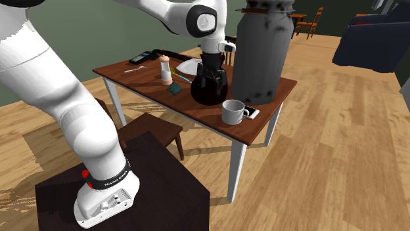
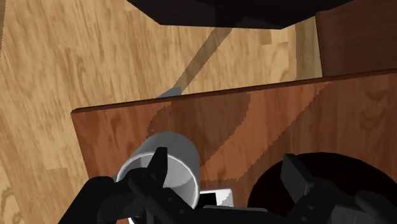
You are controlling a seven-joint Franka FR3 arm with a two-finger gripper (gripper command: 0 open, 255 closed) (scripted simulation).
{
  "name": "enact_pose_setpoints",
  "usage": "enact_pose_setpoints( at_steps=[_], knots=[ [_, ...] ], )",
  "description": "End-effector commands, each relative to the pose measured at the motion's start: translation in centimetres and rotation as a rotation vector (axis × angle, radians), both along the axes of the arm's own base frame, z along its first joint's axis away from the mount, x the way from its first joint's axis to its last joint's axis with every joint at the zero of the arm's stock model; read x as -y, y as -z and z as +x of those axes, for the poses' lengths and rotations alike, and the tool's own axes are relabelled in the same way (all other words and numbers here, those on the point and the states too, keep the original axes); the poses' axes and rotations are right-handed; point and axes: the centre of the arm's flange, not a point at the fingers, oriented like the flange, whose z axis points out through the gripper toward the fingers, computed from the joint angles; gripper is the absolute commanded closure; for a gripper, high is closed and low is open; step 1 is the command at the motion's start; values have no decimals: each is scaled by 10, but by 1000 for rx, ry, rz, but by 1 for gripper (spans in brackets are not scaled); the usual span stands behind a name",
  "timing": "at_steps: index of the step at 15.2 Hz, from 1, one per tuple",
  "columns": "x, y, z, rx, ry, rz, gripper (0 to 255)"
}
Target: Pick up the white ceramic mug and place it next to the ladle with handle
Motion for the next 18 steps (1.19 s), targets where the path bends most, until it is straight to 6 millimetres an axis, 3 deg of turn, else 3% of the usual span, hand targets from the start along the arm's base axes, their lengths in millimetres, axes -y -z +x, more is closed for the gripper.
enact_pose_setpoints(
  at_steps=[1,8,15,18],
  knots=[
    [2,17,19,5,5,-11,0],
    [13,71,83,15,20,-46,0],
    [15,108,82,15,20,-46,0],
    [15,111,82,15,20,-46,0]
  ],
)
